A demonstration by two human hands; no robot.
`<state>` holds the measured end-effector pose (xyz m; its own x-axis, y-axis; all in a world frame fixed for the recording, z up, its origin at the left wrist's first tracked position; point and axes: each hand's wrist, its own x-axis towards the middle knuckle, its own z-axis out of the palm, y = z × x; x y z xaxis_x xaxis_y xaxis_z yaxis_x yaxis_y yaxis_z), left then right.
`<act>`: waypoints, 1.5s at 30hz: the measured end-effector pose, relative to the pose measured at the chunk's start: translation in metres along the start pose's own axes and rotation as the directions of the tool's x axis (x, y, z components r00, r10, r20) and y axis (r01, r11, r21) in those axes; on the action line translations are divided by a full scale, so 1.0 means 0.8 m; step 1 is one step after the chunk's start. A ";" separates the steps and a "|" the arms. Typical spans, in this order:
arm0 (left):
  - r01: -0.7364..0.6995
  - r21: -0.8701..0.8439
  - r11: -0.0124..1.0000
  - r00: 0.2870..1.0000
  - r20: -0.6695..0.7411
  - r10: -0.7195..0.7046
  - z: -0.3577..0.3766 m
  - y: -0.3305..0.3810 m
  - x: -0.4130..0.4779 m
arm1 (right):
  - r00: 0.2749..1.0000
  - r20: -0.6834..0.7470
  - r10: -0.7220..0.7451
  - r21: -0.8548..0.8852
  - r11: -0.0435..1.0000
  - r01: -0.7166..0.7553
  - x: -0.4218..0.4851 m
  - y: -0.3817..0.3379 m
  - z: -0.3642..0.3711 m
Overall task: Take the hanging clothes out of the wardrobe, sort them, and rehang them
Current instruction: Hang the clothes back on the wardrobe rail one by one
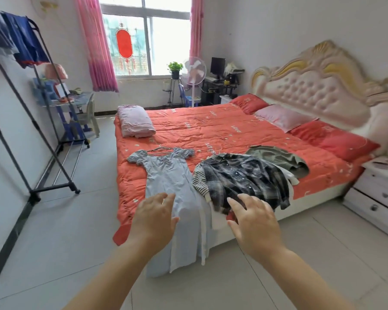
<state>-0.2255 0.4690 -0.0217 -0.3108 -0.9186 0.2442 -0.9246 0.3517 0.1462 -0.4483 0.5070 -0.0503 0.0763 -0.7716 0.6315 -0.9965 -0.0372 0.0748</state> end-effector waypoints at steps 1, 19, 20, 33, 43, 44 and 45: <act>-0.013 -0.007 1.000 1.000 -0.001 0.013 0.012 0.006 0.024 | 1.000 0.003 0.013 -0.005 1.000 -0.013 0.009 0.014 0.014; 0.104 0.075 0.992 0.980 0.161 -0.115 0.139 0.051 0.364 | 0.979 0.200 -0.037 0.082 0.996 0.021 0.234 0.189 0.259; 0.116 0.076 0.990 0.978 0.167 -0.127 0.146 0.043 0.378 | 0.976 0.212 -0.047 0.095 0.995 0.027 0.246 0.189 0.274; 0.168 0.029 0.985 0.960 0.222 -0.170 0.230 -0.104 0.613 | 0.916 0.379 -0.134 0.130 0.987 0.091 0.461 0.134 0.473; 0.294 0.017 0.956 0.915 0.285 -0.286 0.306 -0.210 0.710 | 0.790 0.547 -0.276 0.239 0.956 0.169 0.580 0.089 0.619; 0.310 0.020 0.951 0.907 0.292 -0.302 0.318 -0.221 0.721 | 0.791 0.537 -0.292 0.246 0.952 0.184 0.591 0.085 0.639; 0.326 0.021 0.945 0.900 0.300 -0.317 0.330 -0.232 0.731 | 0.785 0.537 -0.309 0.254 0.947 0.199 0.600 0.081 0.661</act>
<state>-0.2939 -0.1807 -0.1594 -0.0530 -0.9921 -0.1141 -0.9798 0.0296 0.1979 -0.4945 -0.2018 -0.1507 0.3494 -0.9352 0.0577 -0.9368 -0.3499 0.0009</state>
